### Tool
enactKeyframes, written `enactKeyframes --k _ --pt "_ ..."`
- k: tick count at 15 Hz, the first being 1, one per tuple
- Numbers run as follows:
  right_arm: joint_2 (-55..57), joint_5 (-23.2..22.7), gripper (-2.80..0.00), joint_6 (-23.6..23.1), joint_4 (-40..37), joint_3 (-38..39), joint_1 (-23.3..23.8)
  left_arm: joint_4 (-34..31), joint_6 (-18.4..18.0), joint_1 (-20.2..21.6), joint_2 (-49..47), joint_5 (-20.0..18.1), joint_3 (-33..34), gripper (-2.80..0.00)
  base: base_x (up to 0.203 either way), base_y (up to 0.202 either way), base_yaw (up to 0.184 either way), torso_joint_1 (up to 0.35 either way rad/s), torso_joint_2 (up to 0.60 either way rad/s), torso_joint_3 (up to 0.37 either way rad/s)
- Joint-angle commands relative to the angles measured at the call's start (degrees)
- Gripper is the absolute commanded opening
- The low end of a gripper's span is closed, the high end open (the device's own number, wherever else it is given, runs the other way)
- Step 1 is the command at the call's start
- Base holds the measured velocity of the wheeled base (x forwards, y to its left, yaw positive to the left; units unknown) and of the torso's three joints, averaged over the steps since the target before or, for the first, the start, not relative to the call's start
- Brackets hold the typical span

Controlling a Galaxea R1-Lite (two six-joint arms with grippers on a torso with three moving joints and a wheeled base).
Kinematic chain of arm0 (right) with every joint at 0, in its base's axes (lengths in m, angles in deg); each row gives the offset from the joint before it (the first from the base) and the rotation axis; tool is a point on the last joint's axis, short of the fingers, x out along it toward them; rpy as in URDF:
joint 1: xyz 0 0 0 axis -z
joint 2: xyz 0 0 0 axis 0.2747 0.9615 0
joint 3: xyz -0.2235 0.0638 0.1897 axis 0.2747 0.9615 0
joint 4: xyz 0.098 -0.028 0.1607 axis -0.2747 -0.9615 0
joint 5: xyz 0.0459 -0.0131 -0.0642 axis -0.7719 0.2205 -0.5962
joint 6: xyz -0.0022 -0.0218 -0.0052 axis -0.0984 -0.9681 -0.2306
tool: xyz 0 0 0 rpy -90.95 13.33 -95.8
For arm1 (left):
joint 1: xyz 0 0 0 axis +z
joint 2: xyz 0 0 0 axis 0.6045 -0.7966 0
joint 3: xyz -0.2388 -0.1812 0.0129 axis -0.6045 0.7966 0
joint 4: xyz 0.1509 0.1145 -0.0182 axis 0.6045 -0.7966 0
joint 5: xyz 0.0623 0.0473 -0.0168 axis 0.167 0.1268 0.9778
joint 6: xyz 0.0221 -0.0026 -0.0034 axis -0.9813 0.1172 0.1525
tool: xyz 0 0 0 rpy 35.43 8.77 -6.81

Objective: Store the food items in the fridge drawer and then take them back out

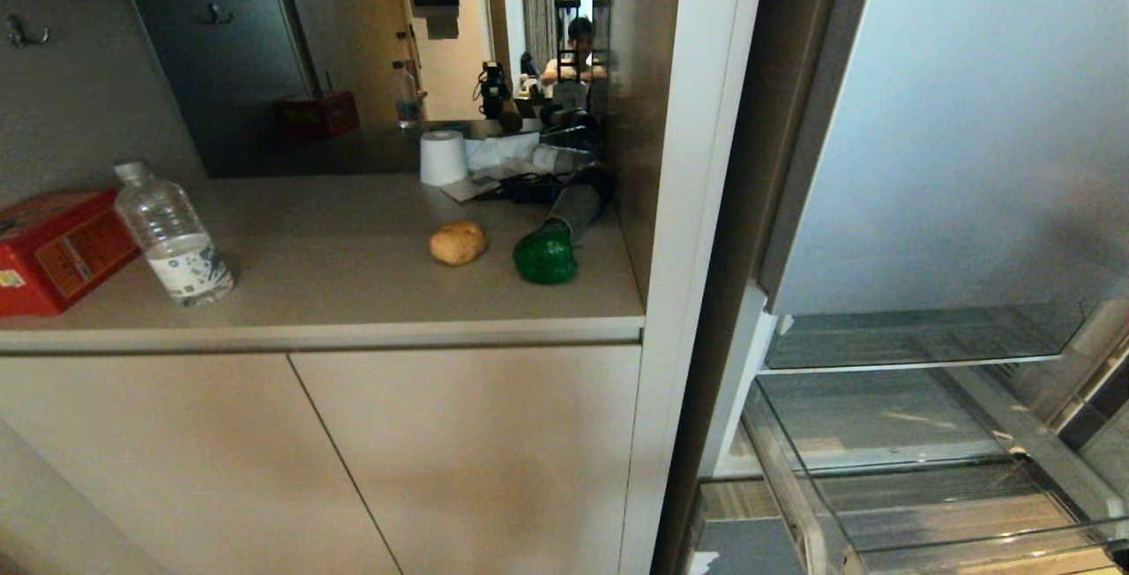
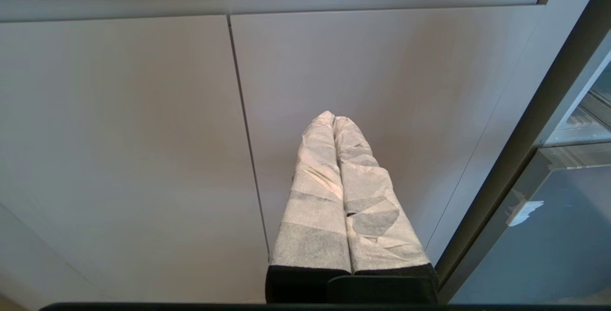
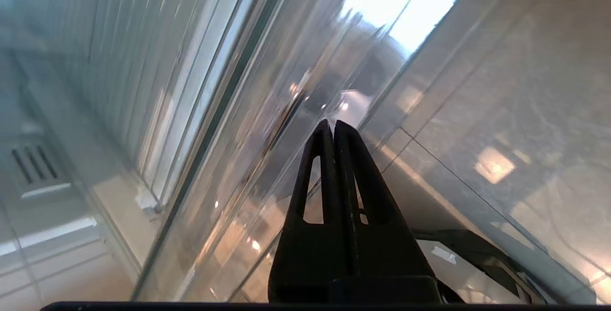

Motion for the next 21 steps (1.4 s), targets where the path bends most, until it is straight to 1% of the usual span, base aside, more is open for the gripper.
enactKeyframes --k 1,4,5,6,8,9,13,18,21 --pt "1.68 -0.37 -2.80 0.53 0.24 -2.22 -2.50 0.05 0.01 0.00 -0.02 -0.02 0.62 -2.80 0.000 0.000 0.000 0.000 0.00 0.000" --pt "3.15 -1.05 -2.80 1.09 0.30 -5.30 -5.57 0.05 0.01 0.00 -0.02 -0.02 0.62 -2.80 0.000 0.000 0.000 0.000 0.00 0.000" --pt "3.76 -1.23 -2.80 1.90 0.62 -6.63 -6.54 0.05 0.01 0.00 -0.02 -0.02 0.62 -2.80 0.000 0.000 0.000 0.000 0.00 0.000" --pt "4.72 -2.29 -2.80 3.75 1.54 -8.01 -7.75 0.05 0.01 0.00 -0.02 0.06 0.62 -2.80 0.000 0.000 0.000 0.000 0.00 0.000" --pt "6.40 -5.84 -2.80 7.06 4.58 -10.36 -9.40 0.05 0.01 0.00 -0.02 0.01 0.62 -2.80 0.000 0.000 0.000 0.000 0.00 0.000" --pt "7.48 -6.26 -2.80 7.63 5.15 -11.82 -10.38 0.05 0.01 0.00 -0.02 -0.02 0.62 -2.80 0.000 0.000 0.000 0.000 0.00 0.000" --pt "11.19 -6.62 -2.80 8.87 5.50 -16.56 -13.83 0.05 0.01 0.00 -0.02 -0.02 0.62 -2.80 0.000 0.000 0.000 0.000 0.00 0.000" --pt "14.76 -6.88 -2.80 12.88 5.52 -24.48 -16.91 0.05 0.01 0.00 -0.02 0.04 0.62 -2.80 0.000 0.000 0.000 0.000 0.00 0.000" --pt "15.86 -6.86 -2.80 16.32 5.51 -29.04 -18.23 0.05 0.01 0.00 -0.02 -0.02 0.62 -2.80 0.000 0.000 0.000 0.000 0.00 0.000"
